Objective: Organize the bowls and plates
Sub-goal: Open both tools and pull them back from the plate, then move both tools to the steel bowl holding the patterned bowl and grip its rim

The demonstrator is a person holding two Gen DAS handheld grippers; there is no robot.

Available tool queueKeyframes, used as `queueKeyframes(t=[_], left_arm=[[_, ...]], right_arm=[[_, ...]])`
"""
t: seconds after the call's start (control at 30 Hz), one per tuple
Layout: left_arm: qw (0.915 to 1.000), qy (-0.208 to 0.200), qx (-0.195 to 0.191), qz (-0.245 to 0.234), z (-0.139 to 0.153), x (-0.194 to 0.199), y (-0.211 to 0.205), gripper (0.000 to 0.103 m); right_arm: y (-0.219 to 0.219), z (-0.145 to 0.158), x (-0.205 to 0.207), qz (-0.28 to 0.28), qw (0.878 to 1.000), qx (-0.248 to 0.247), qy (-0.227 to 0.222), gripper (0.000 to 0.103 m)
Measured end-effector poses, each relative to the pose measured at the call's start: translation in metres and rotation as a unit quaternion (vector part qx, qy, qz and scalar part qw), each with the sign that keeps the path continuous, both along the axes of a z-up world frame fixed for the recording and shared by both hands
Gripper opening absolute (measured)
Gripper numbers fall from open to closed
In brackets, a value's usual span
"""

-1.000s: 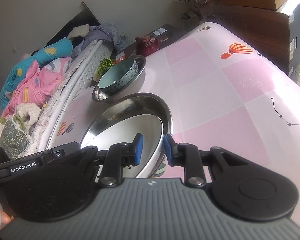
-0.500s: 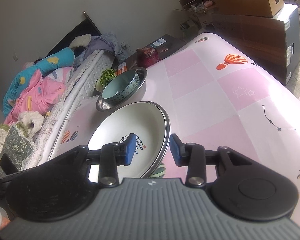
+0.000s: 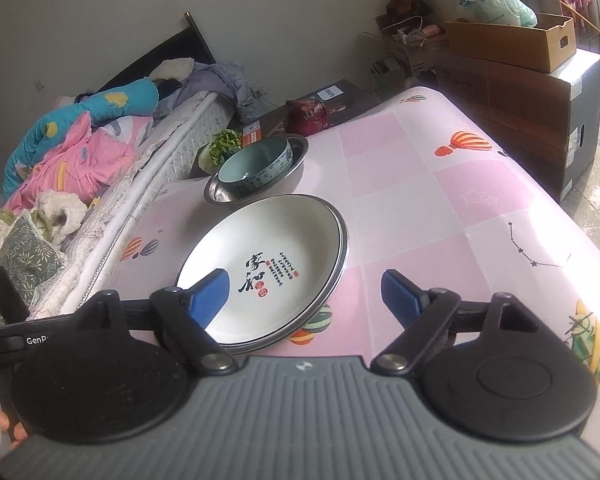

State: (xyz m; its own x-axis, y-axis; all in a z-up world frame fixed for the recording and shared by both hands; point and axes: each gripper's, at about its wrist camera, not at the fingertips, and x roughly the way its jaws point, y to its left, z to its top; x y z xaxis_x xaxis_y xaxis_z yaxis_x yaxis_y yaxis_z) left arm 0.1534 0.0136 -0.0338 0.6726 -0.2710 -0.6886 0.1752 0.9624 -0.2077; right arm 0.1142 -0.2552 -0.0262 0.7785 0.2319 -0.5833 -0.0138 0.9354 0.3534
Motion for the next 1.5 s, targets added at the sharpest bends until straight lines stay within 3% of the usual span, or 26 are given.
queueKeyframes(t=[0.23, 0.6, 1.0, 1.23, 1.5], left_arm=[[1.0000, 0.004, 0.000, 0.003, 0.000, -0.006, 0.001, 0.083], [0.9999, 0.003, -0.003, 0.013, 0.000, -0.012, 0.005, 0.084], [0.9998, 0.009, -0.008, 0.017, -0.002, -0.013, 0.007, 0.084], [0.9996, 0.014, -0.009, 0.020, -0.005, -0.011, 0.009, 0.084], [0.9994, 0.020, -0.011, 0.027, -0.009, -0.006, 0.013, 0.084]], right_arm=[[0.009, 0.015, -0.014, -0.001, 0.998, -0.057, -0.010, 0.102], [0.019, 0.032, -0.023, -0.024, 0.991, -0.134, -0.012, 0.102], [0.038, 0.034, -0.027, -0.040, 0.972, -0.232, -0.026, 0.102], [0.042, 0.039, -0.024, -0.047, 0.968, -0.244, -0.041, 0.102], [0.034, 0.041, -0.021, -0.050, 0.976, -0.208, -0.046, 0.102]])
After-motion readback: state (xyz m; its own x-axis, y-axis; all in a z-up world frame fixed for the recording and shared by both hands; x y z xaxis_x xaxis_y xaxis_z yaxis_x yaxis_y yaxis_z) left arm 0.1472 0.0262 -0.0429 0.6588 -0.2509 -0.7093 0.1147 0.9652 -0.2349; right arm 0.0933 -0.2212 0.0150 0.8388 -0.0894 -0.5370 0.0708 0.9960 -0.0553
